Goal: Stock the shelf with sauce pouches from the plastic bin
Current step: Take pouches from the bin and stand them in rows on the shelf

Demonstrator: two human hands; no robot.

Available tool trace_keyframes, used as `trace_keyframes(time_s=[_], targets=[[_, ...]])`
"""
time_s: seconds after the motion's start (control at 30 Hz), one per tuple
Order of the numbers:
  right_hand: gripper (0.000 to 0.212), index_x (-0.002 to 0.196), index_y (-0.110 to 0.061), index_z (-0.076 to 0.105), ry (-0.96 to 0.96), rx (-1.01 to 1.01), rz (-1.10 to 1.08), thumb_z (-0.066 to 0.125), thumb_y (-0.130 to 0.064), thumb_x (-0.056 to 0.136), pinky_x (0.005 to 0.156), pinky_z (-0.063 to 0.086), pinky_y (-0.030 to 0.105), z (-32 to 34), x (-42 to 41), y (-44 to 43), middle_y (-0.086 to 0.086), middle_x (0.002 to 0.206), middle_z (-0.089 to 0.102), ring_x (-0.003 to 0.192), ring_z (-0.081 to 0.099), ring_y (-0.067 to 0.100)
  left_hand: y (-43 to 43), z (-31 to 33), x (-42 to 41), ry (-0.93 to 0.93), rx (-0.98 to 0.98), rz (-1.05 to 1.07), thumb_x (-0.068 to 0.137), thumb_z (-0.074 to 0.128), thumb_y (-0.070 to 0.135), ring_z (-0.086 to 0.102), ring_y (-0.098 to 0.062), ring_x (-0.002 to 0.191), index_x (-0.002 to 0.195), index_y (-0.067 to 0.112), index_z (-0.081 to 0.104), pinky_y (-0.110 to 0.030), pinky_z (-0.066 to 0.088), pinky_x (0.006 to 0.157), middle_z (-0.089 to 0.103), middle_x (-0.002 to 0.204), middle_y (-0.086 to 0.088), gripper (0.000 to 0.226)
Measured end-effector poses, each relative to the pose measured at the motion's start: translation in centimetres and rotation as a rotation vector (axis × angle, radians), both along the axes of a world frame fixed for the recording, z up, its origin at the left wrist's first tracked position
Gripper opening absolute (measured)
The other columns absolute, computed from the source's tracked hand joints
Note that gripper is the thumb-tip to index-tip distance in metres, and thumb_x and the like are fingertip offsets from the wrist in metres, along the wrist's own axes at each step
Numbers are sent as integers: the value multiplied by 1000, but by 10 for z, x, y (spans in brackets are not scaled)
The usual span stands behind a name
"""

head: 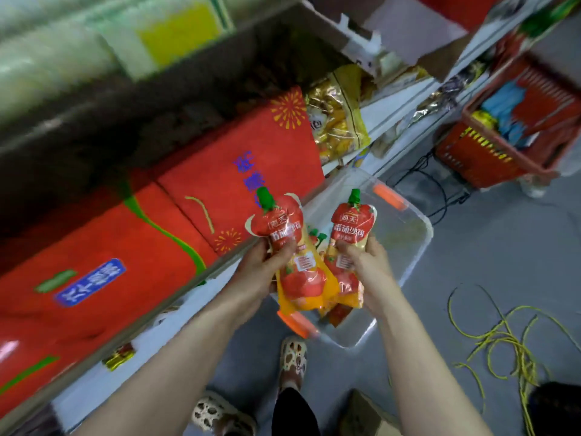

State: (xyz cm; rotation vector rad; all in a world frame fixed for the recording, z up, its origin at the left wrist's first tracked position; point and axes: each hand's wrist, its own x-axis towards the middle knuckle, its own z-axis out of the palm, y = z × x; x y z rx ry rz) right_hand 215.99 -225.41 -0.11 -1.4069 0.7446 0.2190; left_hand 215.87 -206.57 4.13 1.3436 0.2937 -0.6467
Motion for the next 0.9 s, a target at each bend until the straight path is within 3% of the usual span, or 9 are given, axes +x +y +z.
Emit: trace_keyframes(time_s=[0.07, 0.17, 0.3, 0.37, 0.5, 0.6, 0.67, 0.77, 0.9], targets=[[23, 102, -24, 66, -85, 12, 40, 71, -15, 82, 85, 55, 49, 30, -10, 26, 17, 107, 72, 91, 69, 32, 28, 29, -16, -45, 19, 90, 89, 60, 30, 68, -18, 103, 119, 19, 60, -39, 55, 84, 71, 116, -2, 32], [25, 102, -26, 71, -207, 13, 155, 73, -38, 81, 95, 52, 53, 75, -28, 71, 8, 105, 75, 100, 69, 30, 74, 71, -40, -130, 53, 228, 91, 60, 11, 70, -14, 85, 104, 13, 67, -25, 57, 70, 74, 98, -5, 14], [21, 106, -23, 70, -344, 54, 281, 71, -32, 87, 93, 53, 58, 131, -42, 128, 8, 106, 75, 97, 71, 30, 136, 121, -67, -220, 84, 349, 87, 66, 9, 70, -24, 83, 94, 9, 68, -38, 55, 79, 74, 90, -9, 7], [21, 103, -27, 71, -426, 55, 349, 74, -35, 84, 94, 52, 59, 163, -49, 161, 9, 107, 75, 100, 70, 32, 171, 148, -83, -316, 80, 388, 88, 65, 8, 70, -18, 77, 92, 8, 68, -33, 57, 74, 74, 84, -6, 5], [40, 99, -27, 72, -580, 77, 457, 84, -50, 68, 85, 56, 48, 228, -60, 220, 8, 99, 75, 87, 70, 25, 230, 198, -107, -482, 85, 505, 93, 59, 15, 69, -16, 94, 111, 13, 62, -31, 57, 84, 73, 104, -4, 19], [49, 96, -30, 72, -669, 129, 554, 84, -58, 59, 76, 56, 41, 272, -66, 261, 4, 92, 74, 79, 69, 21, 268, 234, -122, -543, 44, 596, 95, 54, 30, 71, -18, 96, 112, 18, 61, -31, 57, 82, 74, 106, -3, 22], [41, 98, -27, 70, -722, 151, 577, 79, -53, 68, 78, 55, 43, 297, -65, 287, 3, 90, 74, 79, 68, 23, 293, 256, -131, -553, -15, 668, 95, 54, 32, 72, -19, 92, 113, 15, 61, -31, 58, 78, 74, 103, -4, 26], [18, 105, -22, 65, -796, 147, 592, 65, -31, 89, 72, 55, 36, 327, -52, 328, -2, 86, 73, 73, 67, 16, 331, 286, -139, -569, -47, 785, 94, 58, 24, 71, -24, 84, 110, 5, 64, -38, 59, 80, 73, 100, -13, 26], [14, 104, -14, 68, -851, 123, 656, 69, -17, 90, 71, 58, 35, 363, -29, 381, 2, 88, 76, 77, 70, 18, 381, 312, -140, -621, -23, 920, 91, 62, 18, 72, -19, 75, 105, 7, 67, -33, 59, 70, 75, 91, -8, 18]])
